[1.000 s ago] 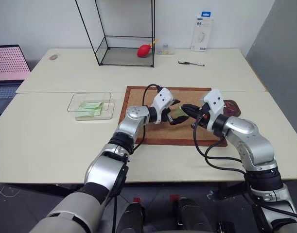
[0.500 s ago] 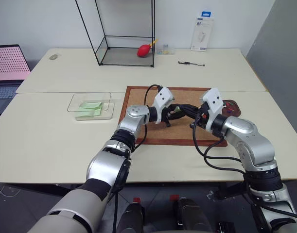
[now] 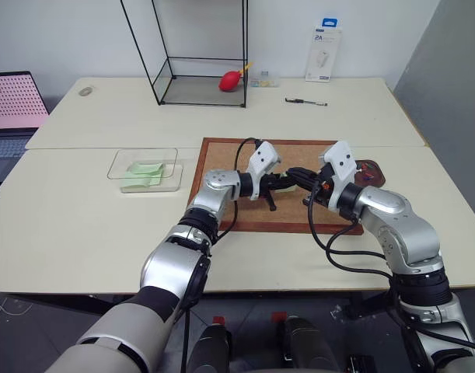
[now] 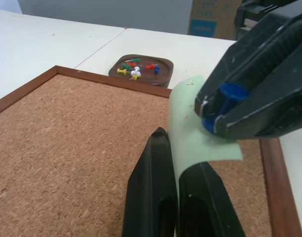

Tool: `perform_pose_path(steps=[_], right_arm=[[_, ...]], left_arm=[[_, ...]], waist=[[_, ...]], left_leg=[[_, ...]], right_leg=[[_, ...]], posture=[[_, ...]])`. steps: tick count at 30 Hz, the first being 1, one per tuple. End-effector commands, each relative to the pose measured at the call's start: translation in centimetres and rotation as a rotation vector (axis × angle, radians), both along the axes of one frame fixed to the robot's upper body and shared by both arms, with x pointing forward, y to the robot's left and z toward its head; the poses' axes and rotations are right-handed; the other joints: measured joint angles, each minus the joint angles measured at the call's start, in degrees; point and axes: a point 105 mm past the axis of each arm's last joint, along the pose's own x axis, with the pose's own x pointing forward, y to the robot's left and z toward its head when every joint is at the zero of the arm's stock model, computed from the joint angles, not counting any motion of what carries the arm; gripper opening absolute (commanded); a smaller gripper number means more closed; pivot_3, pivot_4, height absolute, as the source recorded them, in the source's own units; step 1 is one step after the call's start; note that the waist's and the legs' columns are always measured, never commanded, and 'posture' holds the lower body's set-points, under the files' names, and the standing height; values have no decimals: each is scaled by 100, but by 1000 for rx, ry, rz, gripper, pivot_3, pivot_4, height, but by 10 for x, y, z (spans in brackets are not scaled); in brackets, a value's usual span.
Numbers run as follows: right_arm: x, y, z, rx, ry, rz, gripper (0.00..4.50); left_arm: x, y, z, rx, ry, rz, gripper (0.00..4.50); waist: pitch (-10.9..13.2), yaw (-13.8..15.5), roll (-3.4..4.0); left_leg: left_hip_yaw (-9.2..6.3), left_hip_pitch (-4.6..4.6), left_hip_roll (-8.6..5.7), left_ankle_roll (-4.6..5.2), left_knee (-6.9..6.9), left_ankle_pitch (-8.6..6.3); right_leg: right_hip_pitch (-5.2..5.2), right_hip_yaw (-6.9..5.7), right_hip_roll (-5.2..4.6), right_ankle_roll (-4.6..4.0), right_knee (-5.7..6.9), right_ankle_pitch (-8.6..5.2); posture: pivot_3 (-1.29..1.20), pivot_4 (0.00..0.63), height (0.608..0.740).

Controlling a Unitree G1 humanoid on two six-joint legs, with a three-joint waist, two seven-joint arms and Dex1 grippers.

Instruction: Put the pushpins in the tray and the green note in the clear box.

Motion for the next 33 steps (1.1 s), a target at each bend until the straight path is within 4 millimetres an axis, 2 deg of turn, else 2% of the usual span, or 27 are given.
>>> perform_pose_path(steps=[1, 7, 22, 33], right_arm=[[-1, 2, 29, 57, -87, 1, 0], [1, -6, 40, 93, -94, -26, 0], [2, -16, 43, 130, -89, -78, 0], [11, -39, 51, 245, -69, -223, 0]], left_arm=[[-1, 0, 8, -33, -9, -18, 44], [-2, 1, 5, -40, -3, -17, 44], [-2, 2, 9, -97, 33, -11, 44], [6, 16, 15, -297, 153, 111, 44]], waist=[[0, 0, 0], [0, 2, 0], [0, 0, 0], [0, -1, 0]], left_leg=[[0, 0, 0, 0, 0, 0], [0, 0, 0, 0, 0, 0], [0, 0, 0, 0, 0, 0], [0, 0, 1, 0, 0, 0]], right_leg=[[0, 0, 0, 0, 0, 0], [0, 0, 0, 0, 0, 0], [-1, 0, 0, 0, 1, 0], [-1, 1, 0, 0, 2, 0]], posture=[[0, 150, 740], [0, 150, 740], [0, 150, 740], [0, 150, 740]])
